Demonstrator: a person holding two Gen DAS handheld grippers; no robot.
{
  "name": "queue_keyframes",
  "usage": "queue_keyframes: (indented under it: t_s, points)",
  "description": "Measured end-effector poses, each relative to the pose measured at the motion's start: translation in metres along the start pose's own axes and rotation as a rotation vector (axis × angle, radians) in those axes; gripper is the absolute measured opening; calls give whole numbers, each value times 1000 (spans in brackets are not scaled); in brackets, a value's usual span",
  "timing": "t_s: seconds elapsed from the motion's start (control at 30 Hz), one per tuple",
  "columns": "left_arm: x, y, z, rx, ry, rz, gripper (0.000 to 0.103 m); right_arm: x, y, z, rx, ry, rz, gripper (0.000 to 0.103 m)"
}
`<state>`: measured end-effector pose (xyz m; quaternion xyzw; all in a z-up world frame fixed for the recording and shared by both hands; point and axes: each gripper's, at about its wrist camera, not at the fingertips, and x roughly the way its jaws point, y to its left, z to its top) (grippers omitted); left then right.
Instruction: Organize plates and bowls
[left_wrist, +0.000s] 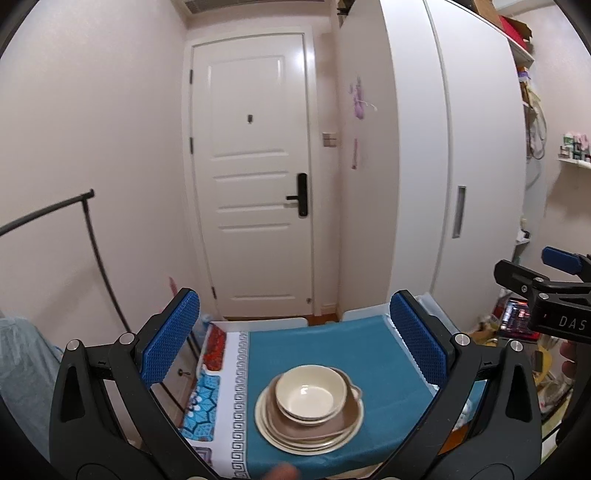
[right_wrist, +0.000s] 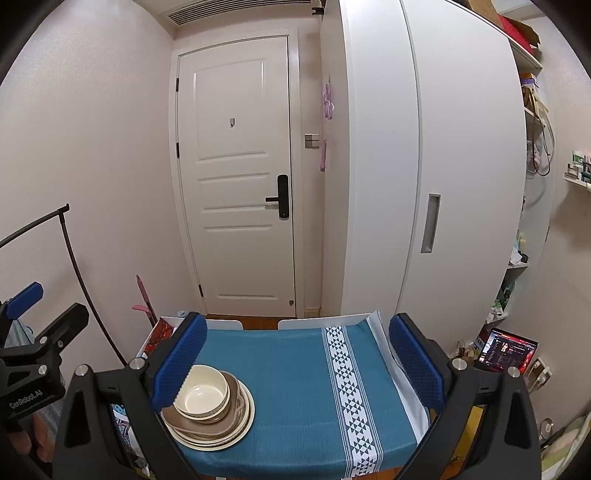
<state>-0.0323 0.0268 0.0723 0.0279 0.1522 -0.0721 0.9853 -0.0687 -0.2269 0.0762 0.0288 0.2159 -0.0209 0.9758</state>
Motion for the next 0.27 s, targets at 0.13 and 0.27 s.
queue_keyframes:
  t_s: [0.13, 0.27]
  points:
    - [0, -2, -1, 25, -23, 53, 103, 5, 0, 3, -1, 6, 5, 98]
    - [7, 2, -1, 13, -14, 30, 103, 13, 2, 5, -4, 18, 8, 98]
